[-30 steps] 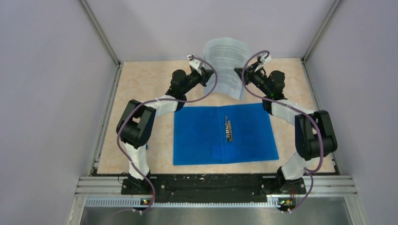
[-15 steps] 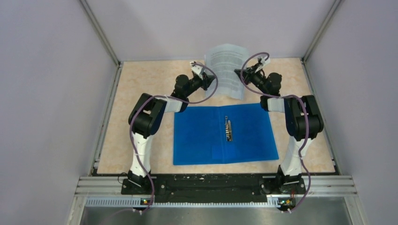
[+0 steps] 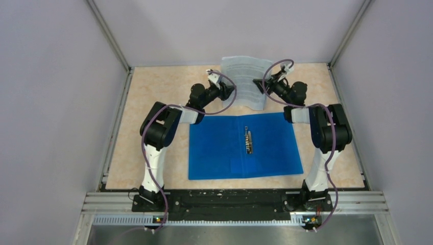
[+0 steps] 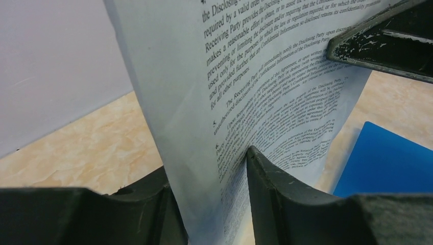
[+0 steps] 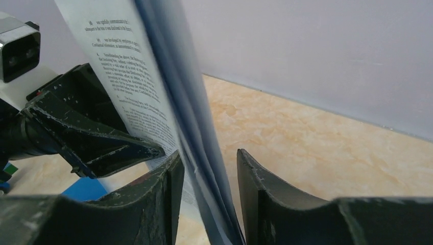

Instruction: Put the files into the folder

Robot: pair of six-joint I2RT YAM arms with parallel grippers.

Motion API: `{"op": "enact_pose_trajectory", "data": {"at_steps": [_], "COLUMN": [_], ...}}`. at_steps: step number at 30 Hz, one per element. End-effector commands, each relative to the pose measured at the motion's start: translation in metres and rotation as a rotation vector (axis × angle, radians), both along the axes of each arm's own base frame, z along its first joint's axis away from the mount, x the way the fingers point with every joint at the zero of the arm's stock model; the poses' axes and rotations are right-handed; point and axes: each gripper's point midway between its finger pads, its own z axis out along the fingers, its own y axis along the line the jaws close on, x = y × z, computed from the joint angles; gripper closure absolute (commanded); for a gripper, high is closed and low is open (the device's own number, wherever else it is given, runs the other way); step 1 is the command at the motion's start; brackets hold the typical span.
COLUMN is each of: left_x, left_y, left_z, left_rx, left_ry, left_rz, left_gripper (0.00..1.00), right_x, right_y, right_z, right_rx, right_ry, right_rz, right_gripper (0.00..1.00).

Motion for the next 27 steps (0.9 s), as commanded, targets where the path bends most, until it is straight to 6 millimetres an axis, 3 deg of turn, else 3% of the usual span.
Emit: {"op": "enact_pose_trajectory", "data": {"at_steps": [1,8,19,22,27], "left_x": [-0.006,-0.010,-0.009,-0.008,-0.006], "left_y": [-0.001,-0.007,-0.024,-0.025,-0.027], "left_z": [0.028,0.026,0.028,0.028,0.030], "left_rx": [-0.043,-0.042,-0.068,-0.068,-0.073], "left_ry": [-0.063,-0.042,-0.023,-0.019,-0.016], "left_rz": [-0.027,-0.057,-0.076,-0.075,-0.081], "left_gripper": [0.54,0.45,0.49,0.52,0.59], "right_x": [-0.009,-0.013,-0.009,-0.010,-0.009], "right_y": [0.005,0.003,0.006,0.006,0.006], "right_z": [0.009,-0.002,-0.011,-0.012,-0.004], "right_rx": [0.000,0.007,0.051,0.045,0.046], "right_ry": [-0.048,-0.027,0.002,0.001,-0.017], "right_rz": [0.042,0.039,0.057,0.055,0.061], "right_gripper": [0.57,0.51,0.50,0.53,0.69]}}
